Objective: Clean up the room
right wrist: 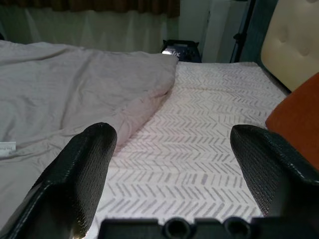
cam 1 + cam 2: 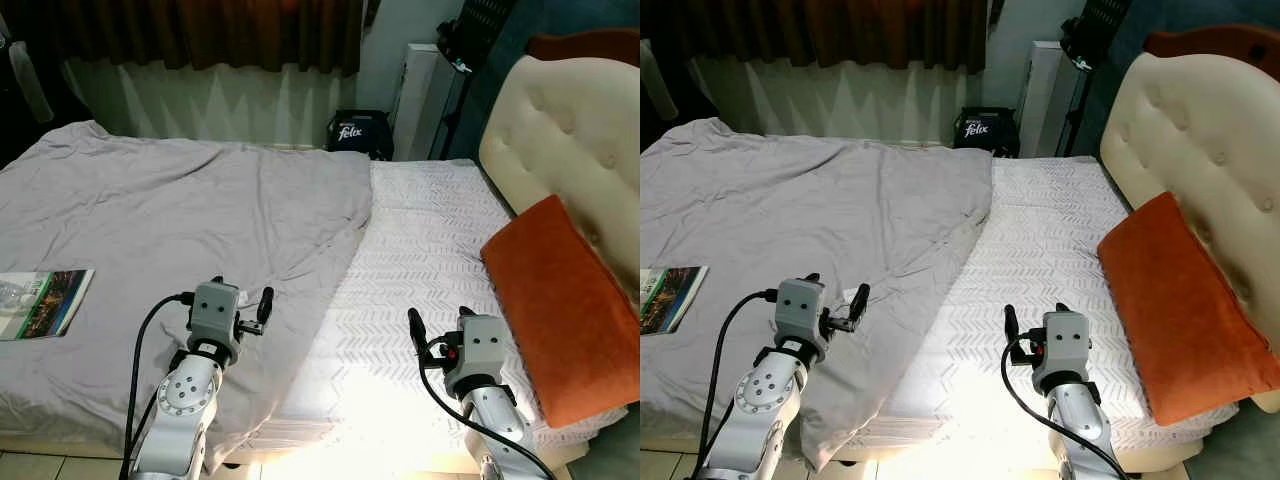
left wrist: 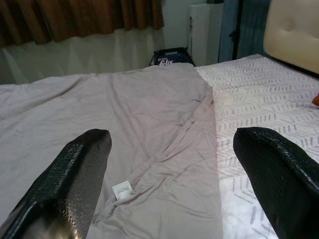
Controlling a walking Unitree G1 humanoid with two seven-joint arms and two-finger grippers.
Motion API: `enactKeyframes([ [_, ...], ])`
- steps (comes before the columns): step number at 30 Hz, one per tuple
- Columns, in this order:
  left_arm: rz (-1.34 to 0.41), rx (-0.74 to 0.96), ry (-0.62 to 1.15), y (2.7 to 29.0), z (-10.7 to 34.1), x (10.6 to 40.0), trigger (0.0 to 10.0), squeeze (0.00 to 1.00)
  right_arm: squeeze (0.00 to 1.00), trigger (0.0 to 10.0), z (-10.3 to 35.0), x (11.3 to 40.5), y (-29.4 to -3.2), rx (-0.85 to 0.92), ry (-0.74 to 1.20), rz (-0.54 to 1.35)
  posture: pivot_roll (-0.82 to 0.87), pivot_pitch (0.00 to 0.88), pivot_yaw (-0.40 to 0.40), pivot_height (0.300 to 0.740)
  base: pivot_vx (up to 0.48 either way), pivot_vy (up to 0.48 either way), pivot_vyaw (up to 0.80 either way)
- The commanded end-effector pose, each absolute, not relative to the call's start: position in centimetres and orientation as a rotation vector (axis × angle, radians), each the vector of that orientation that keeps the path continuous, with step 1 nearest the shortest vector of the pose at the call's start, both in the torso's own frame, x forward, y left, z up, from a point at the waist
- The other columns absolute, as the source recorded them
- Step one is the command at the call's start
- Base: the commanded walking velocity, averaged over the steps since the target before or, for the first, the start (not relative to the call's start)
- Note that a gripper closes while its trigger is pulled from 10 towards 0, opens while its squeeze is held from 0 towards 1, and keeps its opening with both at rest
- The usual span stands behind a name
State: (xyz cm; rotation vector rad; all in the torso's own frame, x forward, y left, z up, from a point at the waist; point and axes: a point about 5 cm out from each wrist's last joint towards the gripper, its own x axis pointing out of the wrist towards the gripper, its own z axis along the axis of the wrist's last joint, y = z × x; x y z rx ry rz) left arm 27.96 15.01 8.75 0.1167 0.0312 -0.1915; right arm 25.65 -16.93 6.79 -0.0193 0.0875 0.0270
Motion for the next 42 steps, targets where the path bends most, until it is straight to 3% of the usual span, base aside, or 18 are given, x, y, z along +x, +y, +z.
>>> enactKeyframes([
  [1,-0.205,0.132,0.041,14.75,8.69,28.22,10.0,0.00,0.00,10.0,6.97,26.01,-17.02,-0.011,0.086,0.017,-0.01,0.000,-0.043,0.740,0.000,0.000,0.00],
  [21,-0.190,0.089,0.047,14.46,8.55,28.55,10.0,0.00,0.00,10.0,6.63,25.96,-16.96,-0.001,0.104,0.026,-0.01,0.000,-0.046,0.740,0.000,0.000,0.00],
  [42,-0.160,0.040,0.074,14.58,7.99,29.14,10.0,0.00,0.00,10.0,6.24,25.81,-17.14,0.004,0.121,0.026,-0.03,0.000,-0.044,0.740,0.000,0.457,0.00],
])
